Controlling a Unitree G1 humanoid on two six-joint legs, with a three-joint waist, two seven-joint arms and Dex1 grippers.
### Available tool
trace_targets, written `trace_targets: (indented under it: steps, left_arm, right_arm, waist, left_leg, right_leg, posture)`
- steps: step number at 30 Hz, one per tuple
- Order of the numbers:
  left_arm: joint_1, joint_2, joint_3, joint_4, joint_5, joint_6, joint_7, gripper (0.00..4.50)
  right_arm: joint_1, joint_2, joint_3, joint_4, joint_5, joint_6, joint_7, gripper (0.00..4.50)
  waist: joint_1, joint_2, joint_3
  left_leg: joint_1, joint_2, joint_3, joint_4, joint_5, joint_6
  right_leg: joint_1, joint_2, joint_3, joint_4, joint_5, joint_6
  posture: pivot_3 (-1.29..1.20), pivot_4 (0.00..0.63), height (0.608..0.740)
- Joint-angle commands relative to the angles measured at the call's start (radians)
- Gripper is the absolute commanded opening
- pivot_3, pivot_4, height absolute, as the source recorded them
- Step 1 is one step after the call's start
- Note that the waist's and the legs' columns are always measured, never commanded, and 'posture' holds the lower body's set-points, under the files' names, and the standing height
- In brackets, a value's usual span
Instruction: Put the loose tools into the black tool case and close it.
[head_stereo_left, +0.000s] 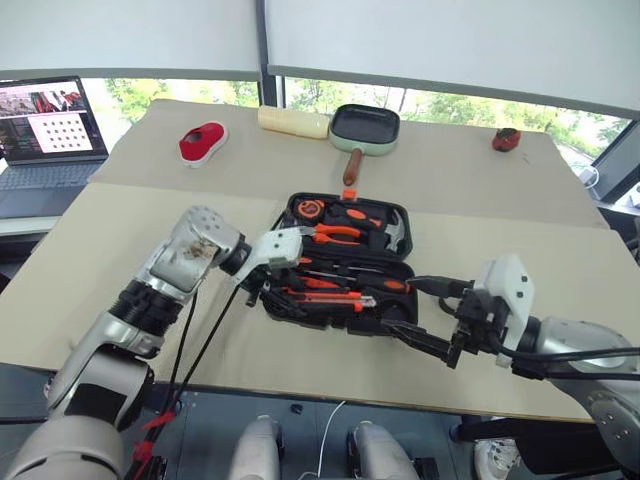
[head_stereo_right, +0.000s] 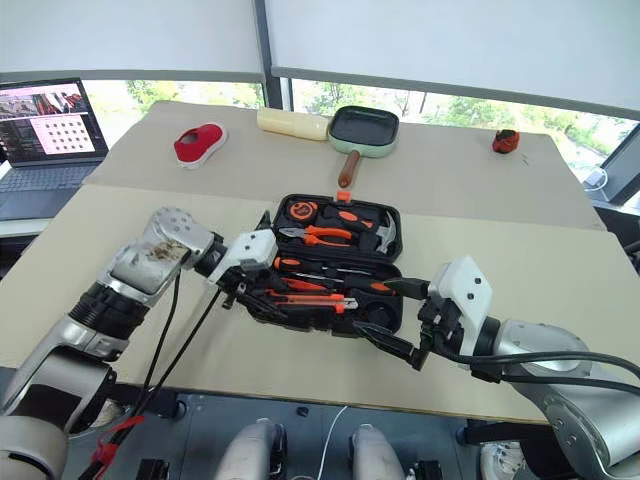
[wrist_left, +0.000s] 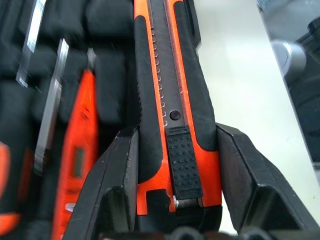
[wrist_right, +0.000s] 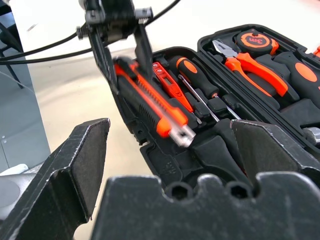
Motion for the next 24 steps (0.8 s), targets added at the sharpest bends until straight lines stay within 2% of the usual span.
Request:
trace_targets:
  steps: [1,10,16,17,18,20,22,24]
  left_arm:
    - [-0.025,-0.001,0.013,0.015,0.013,-0.057,-0.001,1.75]
    - [0.02,-0.027,-0.044,0.098,0.109,-0.243,0.024,1.75]
    - [0.016,-0.05,-0.037,0.125,0.116,-0.26,0.018,1.75]
    - [0.014,-0.052,-0.033,0.125,0.113,-0.255,0.016,2.75]
    - [0.011,-0.054,-0.028,0.122,0.105,-0.249,0.009,2.94]
    - [0.004,-0.048,-0.011,0.104,0.08,-0.224,-0.016,3.79]
    - [-0.004,-0.04,0.011,0.083,0.051,-0.186,-0.037,4.44]
    - [-0.017,-0.026,0.045,0.061,0.013,-0.144,-0.054,4.48]
  right_arm:
    - [-0.028,0.005,0.004,-0.005,0.002,-0.016,-0.004,4.5]
    - [-0.032,0.007,0.007,-0.005,0.003,-0.015,-0.01,4.5]
    - [-0.015,0.007,0.002,-0.014,0.003,-0.015,-0.014,4.5]
    - [-0.012,0.007,0.001,-0.015,0.003,-0.015,-0.014,4.5]
    - [-0.011,0.007,0.001,-0.016,0.003,-0.015,-0.014,4.5]
    - [-0.01,0.006,0.0,-0.016,0.003,-0.015,-0.015,4.5]
    - [-0.009,0.006,-0.001,-0.017,0.003,-0.015,-0.016,4.5]
    - [-0.004,0.006,-0.003,-0.018,0.003,-0.016,-0.015,4.5]
  waist:
    - [-0.002,0.0,0.0]
    - [0.001,0.0,0.0]
    - [0.001,0.0,0.0]
    - [0.001,0.0,0.0]
    - [0.001,0.0,0.0]
    - [-0.002,0.0,0.0]
    - [-0.006,0.0,0.0]
    - [-0.008,0.0,0.0]
  left_leg:
    - [0.0,0.0,0.0,0.0,0.0,0.0]
    - [0.0,0.0,0.0,0.0,0.0,0.0]
    - [0.0,0.0,0.0,0.0,0.0,0.0]
    - [0.0,0.0,0.0,0.0,0.0,0.0]
    - [0.0,0.0,0.0,0.0,0.0,0.0]
    - [0.0,0.0,0.0,0.0,0.0,0.0]
    - [0.0,0.0,0.0,0.0,0.0,0.0]
    - [0.0,0.0,0.0,0.0,0.0,0.0]
  right_leg:
    - [0.0,0.0,0.0,0.0,0.0,0.0]
    - [0.0,0.0,0.0,0.0,0.0,0.0]
    - [0.0,0.0,0.0,0.0,0.0,0.0]
    - [0.0,0.0,0.0,0.0,0.0,0.0]
    - [0.0,0.0,0.0,0.0,0.0,0.0]
    - [0.0,0.0,0.0,0.0,0.0,0.0]
    - [0.0,0.0,0.0,0.0,0.0,0.0]
    - [0.0,0.0,0.0,0.0,0.0,0.0]
  posture:
    - [0.0,0.15,0.74]
    - [0.0,0.15,0.74]
    - [0.0,0.15,0.74]
    - [0.0,0.15,0.74]
    - [0.0,0.15,0.74]
    - [0.0,0.15,0.74]
    - [0.0,0.15,0.74]
    - [0.0,0.15,0.74]
